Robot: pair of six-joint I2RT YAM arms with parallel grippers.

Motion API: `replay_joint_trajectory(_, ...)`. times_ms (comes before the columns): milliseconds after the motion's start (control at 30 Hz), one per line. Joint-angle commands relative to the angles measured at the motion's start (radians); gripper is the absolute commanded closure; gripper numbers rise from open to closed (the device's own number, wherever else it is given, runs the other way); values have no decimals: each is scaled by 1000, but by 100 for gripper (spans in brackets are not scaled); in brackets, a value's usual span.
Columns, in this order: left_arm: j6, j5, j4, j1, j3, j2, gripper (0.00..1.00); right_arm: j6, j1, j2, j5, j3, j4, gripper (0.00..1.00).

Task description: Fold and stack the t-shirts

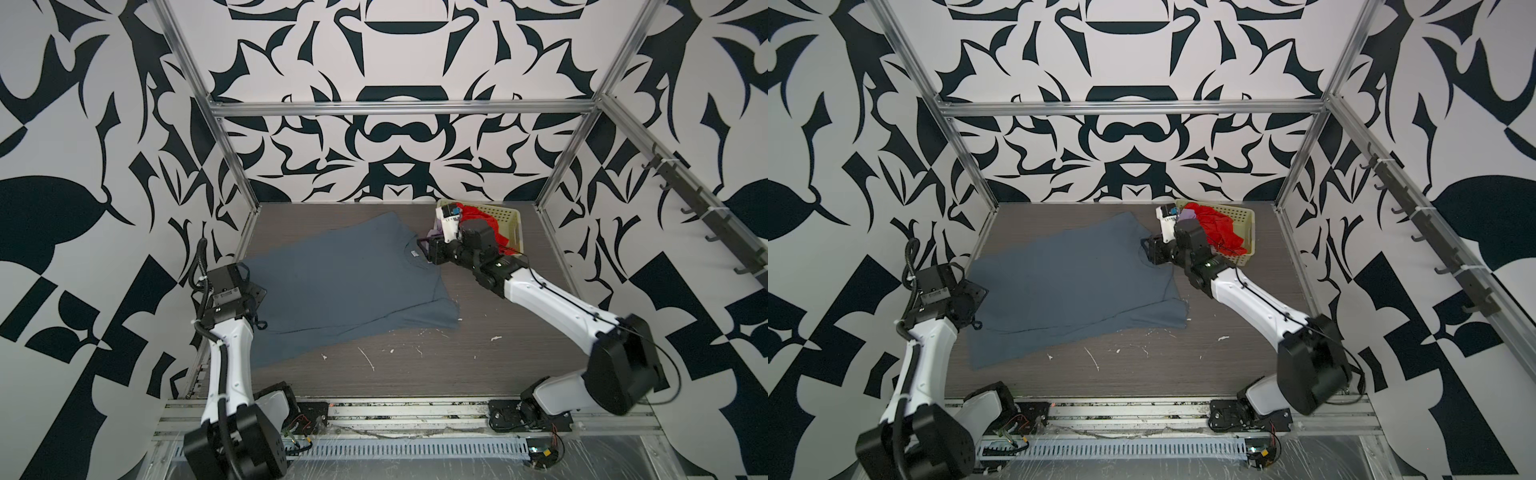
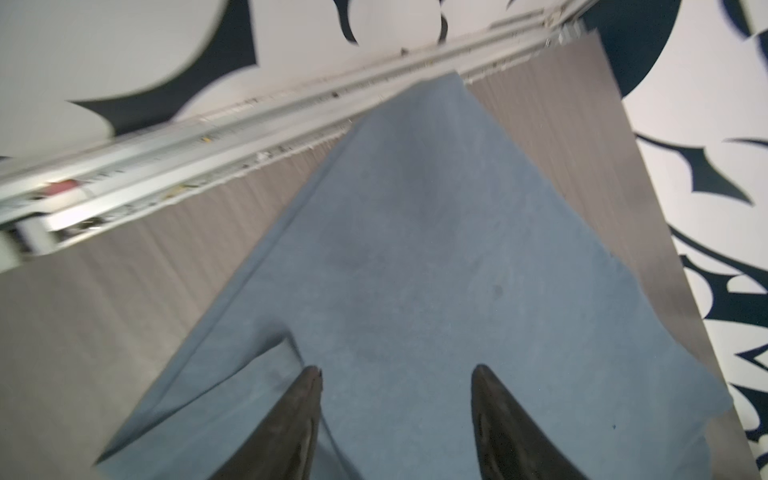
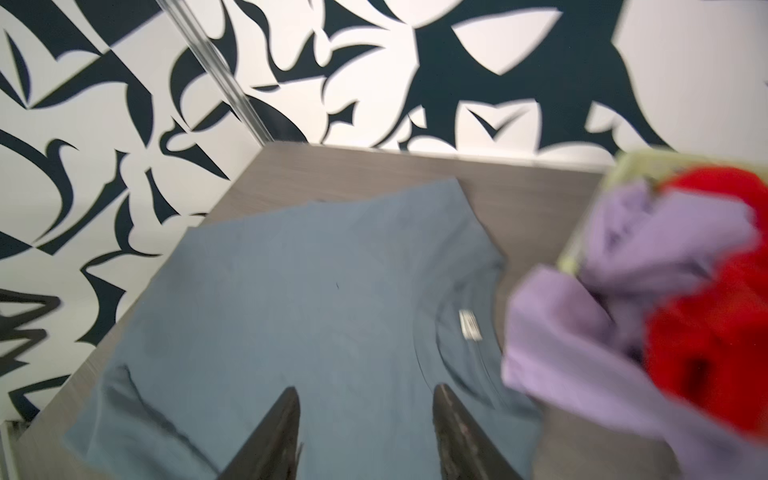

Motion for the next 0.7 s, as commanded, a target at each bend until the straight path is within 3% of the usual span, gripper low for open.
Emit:
replay_joint_trajectory(0, 49, 39, 99, 4, 32, 66, 39, -65, 17, 126, -68, 138, 84, 45)
replay_joint_trajectory(300, 62, 21, 211, 5, 131, 326, 38, -78, 20, 585, -52, 565, 138, 45)
replay_joint_trajectory(500, 37, 71, 277, 6, 156, 474, 41, -91, 21, 858, 3, 902, 22, 44)
replay_joint_trajectory(667, 46, 84, 299, 5, 182, 549, 43, -138, 21, 993, 123, 1077, -25, 42)
